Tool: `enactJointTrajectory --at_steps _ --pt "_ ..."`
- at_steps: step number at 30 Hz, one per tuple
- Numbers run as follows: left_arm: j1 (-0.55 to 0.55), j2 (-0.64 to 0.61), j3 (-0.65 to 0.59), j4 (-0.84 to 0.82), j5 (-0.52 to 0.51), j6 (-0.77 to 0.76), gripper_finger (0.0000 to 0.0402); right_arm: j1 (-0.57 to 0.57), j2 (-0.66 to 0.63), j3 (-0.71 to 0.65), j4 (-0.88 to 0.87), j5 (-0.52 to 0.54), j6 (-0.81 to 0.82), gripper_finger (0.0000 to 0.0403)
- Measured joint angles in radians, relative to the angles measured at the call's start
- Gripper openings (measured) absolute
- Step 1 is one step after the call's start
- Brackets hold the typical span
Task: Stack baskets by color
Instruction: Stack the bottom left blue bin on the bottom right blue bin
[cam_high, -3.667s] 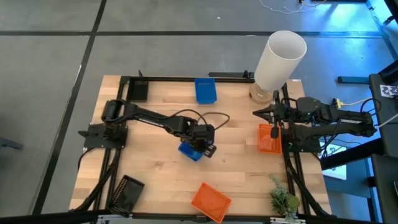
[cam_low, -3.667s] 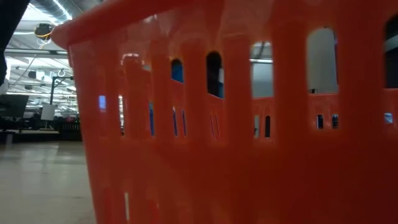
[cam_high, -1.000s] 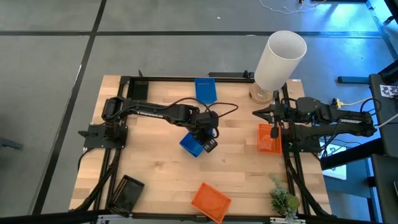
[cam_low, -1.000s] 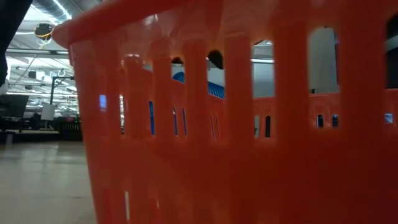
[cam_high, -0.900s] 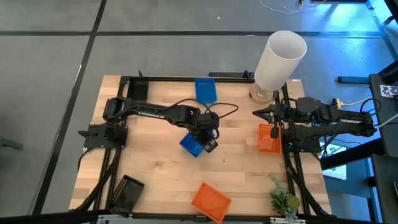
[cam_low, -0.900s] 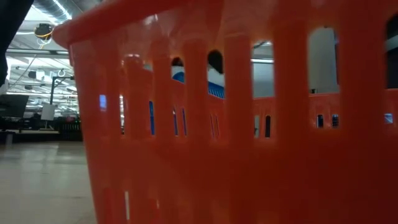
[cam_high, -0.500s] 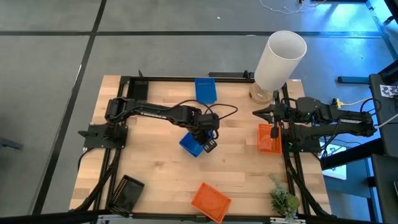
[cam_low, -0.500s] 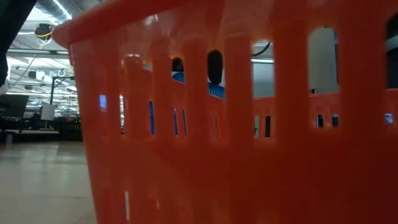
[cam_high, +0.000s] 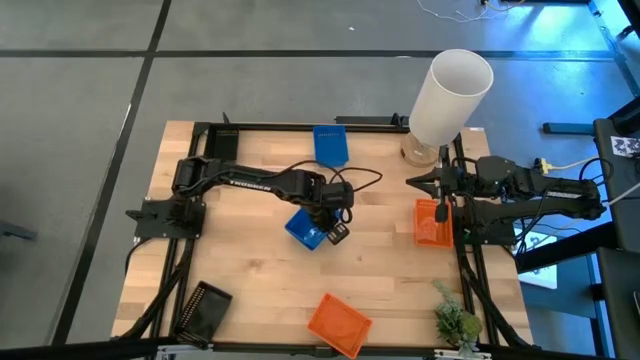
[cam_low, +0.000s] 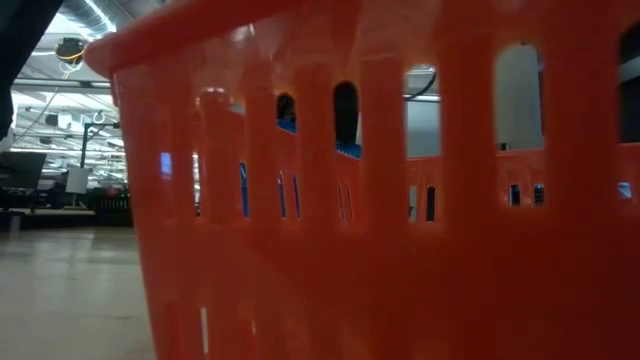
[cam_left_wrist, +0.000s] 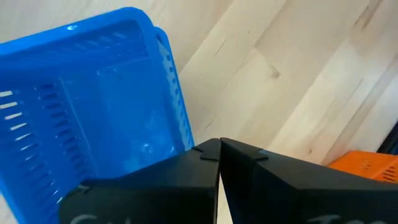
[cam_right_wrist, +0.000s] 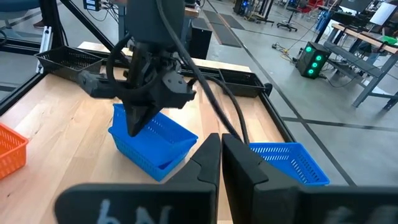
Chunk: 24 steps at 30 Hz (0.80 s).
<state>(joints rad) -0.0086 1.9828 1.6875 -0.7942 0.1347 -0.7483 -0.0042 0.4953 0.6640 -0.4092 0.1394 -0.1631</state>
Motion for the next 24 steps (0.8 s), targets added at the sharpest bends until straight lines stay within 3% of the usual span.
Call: enactJointTrajectory --at_steps 9,20,24 --pt "-0.005 -0.023 0.034 0.039 0.099 0.053 0.0006 0.000 0.000 0.000 0.006 0.000 -0.004 0.0016" --pt "0.001 -0.022 0.034 0.052 0.093 0.103 0.0074 0.000 0.000 0.000 0.032 0.000 -0.006 0.0016" --pt "0.032 -0.022 0.034 0.048 0.198 0.078 0.0083 0.000 0.000 0.000 0.043 0.000 -0.006 0.0016"
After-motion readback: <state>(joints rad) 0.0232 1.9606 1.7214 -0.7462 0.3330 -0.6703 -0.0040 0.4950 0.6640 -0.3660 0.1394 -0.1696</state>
